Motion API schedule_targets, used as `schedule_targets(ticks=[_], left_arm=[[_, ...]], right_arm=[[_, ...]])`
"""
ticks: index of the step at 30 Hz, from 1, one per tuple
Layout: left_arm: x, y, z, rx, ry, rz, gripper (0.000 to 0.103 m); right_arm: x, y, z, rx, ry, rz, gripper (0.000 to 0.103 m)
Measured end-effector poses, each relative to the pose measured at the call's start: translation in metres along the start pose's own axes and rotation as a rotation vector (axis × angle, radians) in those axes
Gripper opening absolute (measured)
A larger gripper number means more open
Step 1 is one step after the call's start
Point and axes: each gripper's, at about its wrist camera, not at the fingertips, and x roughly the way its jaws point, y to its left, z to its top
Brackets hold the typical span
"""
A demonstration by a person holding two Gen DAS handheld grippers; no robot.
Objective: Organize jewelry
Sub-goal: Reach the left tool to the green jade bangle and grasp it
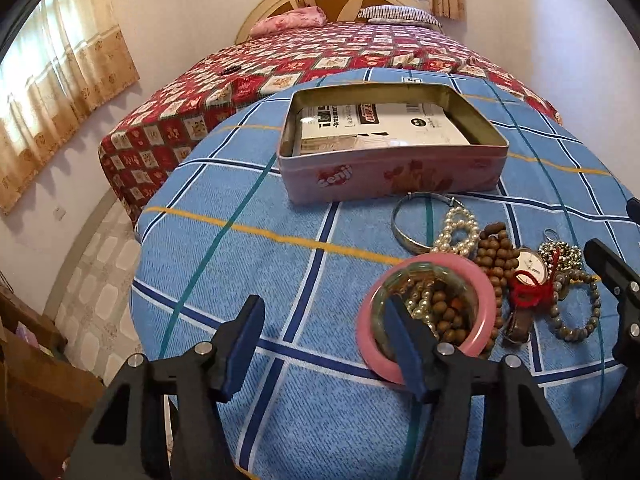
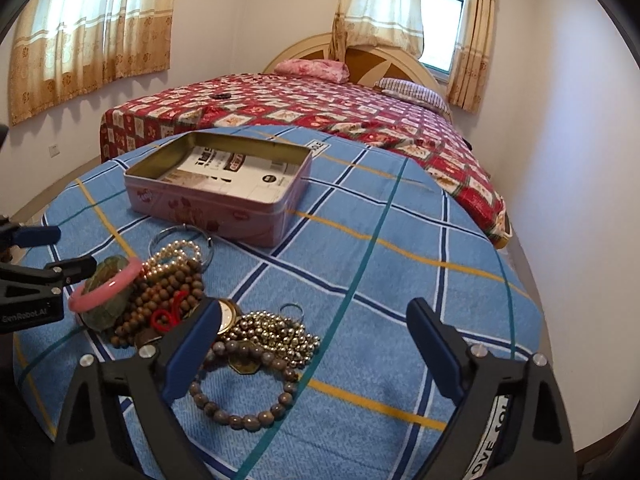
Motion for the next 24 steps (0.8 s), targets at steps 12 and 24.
schedule_targets(ticks=[12,24], left_arm=[[0.000,-0.001,-0.003,-0.003,0.033,-0.009,0.053],[0.019,-0.011,0.010,0.022,0.018,-0.133,0.020]], right_arm=[[-0.002,0.002,0.001,-0.008,-0.012,-0.003,0.095],[0.000,0.010,-0.002,-0.035,-0.005,0.002,0.095]])
